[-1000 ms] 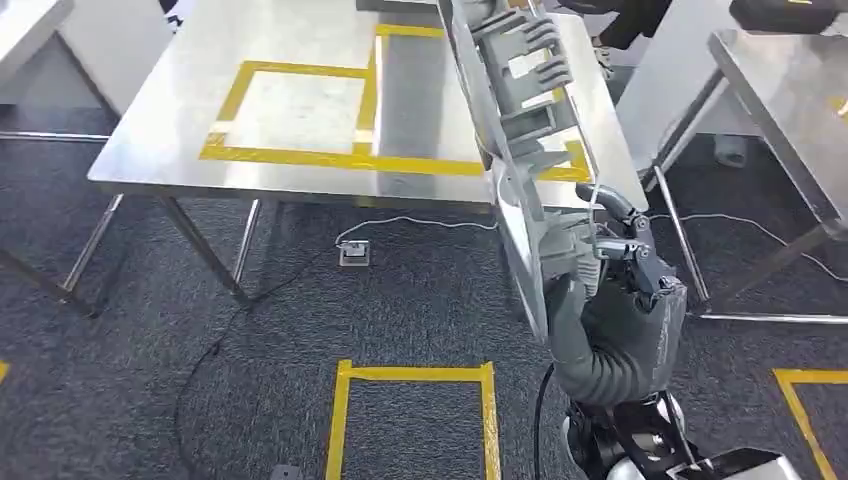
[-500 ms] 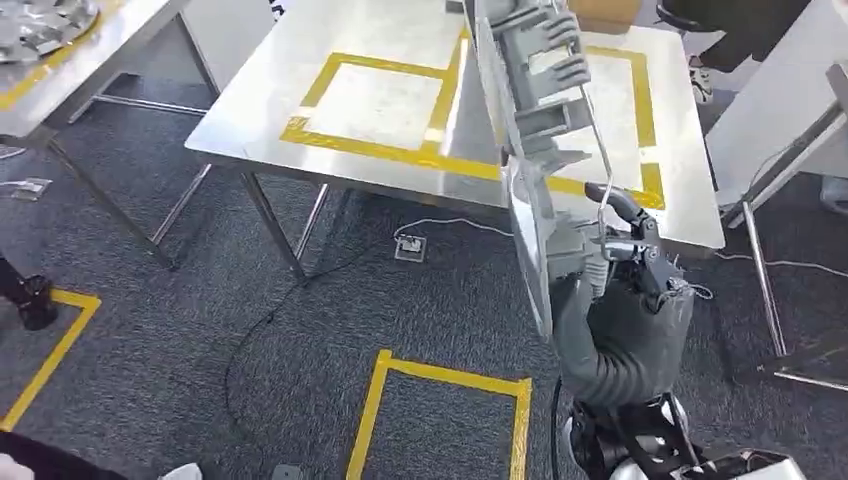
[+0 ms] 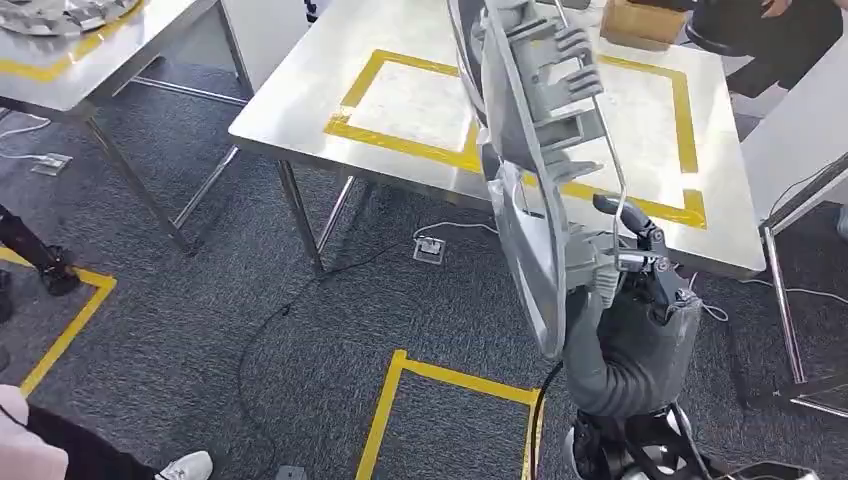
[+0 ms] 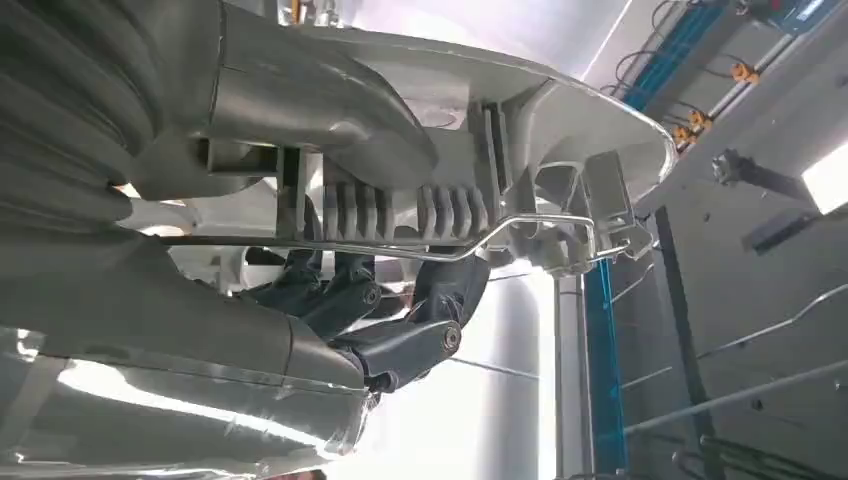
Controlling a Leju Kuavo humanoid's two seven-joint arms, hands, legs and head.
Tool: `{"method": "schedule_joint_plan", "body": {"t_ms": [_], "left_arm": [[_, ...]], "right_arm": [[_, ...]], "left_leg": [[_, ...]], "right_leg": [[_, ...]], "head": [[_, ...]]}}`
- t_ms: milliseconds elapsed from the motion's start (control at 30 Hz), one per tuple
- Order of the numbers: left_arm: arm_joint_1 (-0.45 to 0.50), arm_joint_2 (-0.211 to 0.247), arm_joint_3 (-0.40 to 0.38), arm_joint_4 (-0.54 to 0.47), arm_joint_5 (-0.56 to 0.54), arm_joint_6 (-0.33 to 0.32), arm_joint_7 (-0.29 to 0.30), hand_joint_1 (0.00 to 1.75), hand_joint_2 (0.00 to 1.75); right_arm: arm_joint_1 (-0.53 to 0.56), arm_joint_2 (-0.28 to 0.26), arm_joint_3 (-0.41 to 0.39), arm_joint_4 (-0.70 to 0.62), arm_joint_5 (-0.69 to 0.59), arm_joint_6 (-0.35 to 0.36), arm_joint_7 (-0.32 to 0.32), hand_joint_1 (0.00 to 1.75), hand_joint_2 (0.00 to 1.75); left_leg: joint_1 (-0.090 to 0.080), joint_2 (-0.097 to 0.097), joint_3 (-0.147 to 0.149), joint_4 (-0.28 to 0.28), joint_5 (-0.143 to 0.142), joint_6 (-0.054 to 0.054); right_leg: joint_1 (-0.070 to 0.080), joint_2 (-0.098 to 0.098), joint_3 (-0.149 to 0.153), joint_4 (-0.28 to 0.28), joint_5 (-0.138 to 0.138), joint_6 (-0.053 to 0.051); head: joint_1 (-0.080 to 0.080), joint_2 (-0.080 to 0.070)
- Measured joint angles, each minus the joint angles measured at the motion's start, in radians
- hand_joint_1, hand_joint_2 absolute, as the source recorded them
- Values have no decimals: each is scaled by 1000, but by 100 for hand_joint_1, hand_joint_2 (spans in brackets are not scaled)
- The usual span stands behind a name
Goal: Take the parts from the cabinet and place them on the table.
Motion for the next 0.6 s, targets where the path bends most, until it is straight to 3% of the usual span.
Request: {"method": "schedule_joint_plan", "body": {"t_ms": [67,167,200,267,300,333,367,400,433,467,500,533,600], "left_arm": [[0,0,0,0,0,0,0,0,175],[0,1,0,0,0,0,0,0,175],[0,1,0,0,0,0,0,0,175],[0,1,0,0,0,0,0,0,175],[0,1,0,0,0,0,0,0,175],[0,1,0,0,0,0,0,0,175],[0,2,0,0,0,0,0,0,175],[0,2,0,0,0,0,0,0,175],[0,3,0,0,0,0,0,0,175],[0,3,0,0,0,0,0,0,175],[0,2,0,0,0,0,0,0,175],[-1,2,0,0,0,0,0,0,175],[-2,1,0,0,0,0,0,0,175]], "right_arm": [[2,0,0,0,0,0,0,175,175],[4,0,0,0,0,1,0,175,175],[4,0,0,0,0,1,0,175,175],[6,0,0,0,0,1,0,175,175],[6,0,0,0,0,1,0,175,175],[7,0,0,0,0,1,0,175,175],[7,0,0,0,0,1,0,175,175],[7,1,0,0,0,2,0,175,175],[6,1,0,0,0,2,0,175,175],[7,1,-1,-2,0,2,0,175,175],[7,0,-1,-3,-1,2,0,175,175],[6,0,-2,-4,-2,2,0,175,175],[8,0,-2,-5,-2,5,0,175,175]], "left_leg": [[-2,-2,0,0,-1,5],[-4,-4,0,1,-2,8],[-4,-4,0,1,-2,8],[-5,-5,-1,1,-2,8],[-6,-5,-1,2,-2,8],[-6,-5,-1,2,-2,8],[-14,-7,-2,7,-8,21],[-14,-7,-1,4,-7,26],[-14,-8,1,-4,-4,29],[-1,-8,15,-29,8,39],[-3,-7,27,-41,11,40],[-3,-6,32,-44,12,40],[-5,-4,36,-44,10,41]], "right_leg": [[-1,0,0,-1,1,1],[-2,-1,1,-4,3,11],[-3,-1,2,-6,4,22],[-7,-1,4,-11,3,60],[-9,-1,5,-13,2,72],[-9,-1,5,-14,2,76],[-13,-3,8,-25,6,94],[-14,-5,10,-27,7,101],[-13,-8,13,-31,9,103],[-15,-4,13,-30,2,106],[-17,13,7,-8,-13,101],[-15,23,-19,49,-45,97],[-16,33,-105,216,-112,96]], "head": [[1,0],[1,0],[1,0],[2,0],[1,0],[0,0],[-1,0],[-6,0],[-11,0],[-14,0],[-9,0],[-7,0],[2,0]]}}
